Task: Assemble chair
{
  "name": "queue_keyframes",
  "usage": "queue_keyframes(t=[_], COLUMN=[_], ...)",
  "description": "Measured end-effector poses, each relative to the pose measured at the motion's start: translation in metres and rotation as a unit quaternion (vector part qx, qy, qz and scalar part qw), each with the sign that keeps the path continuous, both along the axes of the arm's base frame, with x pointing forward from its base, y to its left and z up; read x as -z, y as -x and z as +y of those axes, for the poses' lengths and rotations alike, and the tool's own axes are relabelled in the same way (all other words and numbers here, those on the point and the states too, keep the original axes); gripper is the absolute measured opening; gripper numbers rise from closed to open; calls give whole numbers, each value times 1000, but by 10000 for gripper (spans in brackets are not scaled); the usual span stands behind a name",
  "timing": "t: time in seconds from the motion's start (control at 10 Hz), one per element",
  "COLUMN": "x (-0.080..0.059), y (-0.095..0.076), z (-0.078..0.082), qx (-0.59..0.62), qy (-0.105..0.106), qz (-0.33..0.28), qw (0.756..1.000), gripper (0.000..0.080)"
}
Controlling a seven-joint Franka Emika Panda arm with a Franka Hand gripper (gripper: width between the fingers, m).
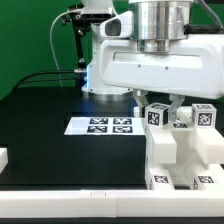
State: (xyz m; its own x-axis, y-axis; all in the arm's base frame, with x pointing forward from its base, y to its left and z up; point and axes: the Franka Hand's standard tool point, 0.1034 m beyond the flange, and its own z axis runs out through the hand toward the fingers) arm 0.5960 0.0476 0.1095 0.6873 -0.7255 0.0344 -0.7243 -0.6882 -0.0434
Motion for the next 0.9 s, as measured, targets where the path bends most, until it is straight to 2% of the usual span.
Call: queue_keyframes(t=[0.2,0.4,0.6,0.9], x=[1,1,5,7], y=[1,2,4,4], z=[-1,-1,-2,0], qx=[137,285,423,560], qy=[-5,-20,-47,-56], qz=[4,8,3,11], qw=[990,958,905,826], gripper=[271,271,271,271])
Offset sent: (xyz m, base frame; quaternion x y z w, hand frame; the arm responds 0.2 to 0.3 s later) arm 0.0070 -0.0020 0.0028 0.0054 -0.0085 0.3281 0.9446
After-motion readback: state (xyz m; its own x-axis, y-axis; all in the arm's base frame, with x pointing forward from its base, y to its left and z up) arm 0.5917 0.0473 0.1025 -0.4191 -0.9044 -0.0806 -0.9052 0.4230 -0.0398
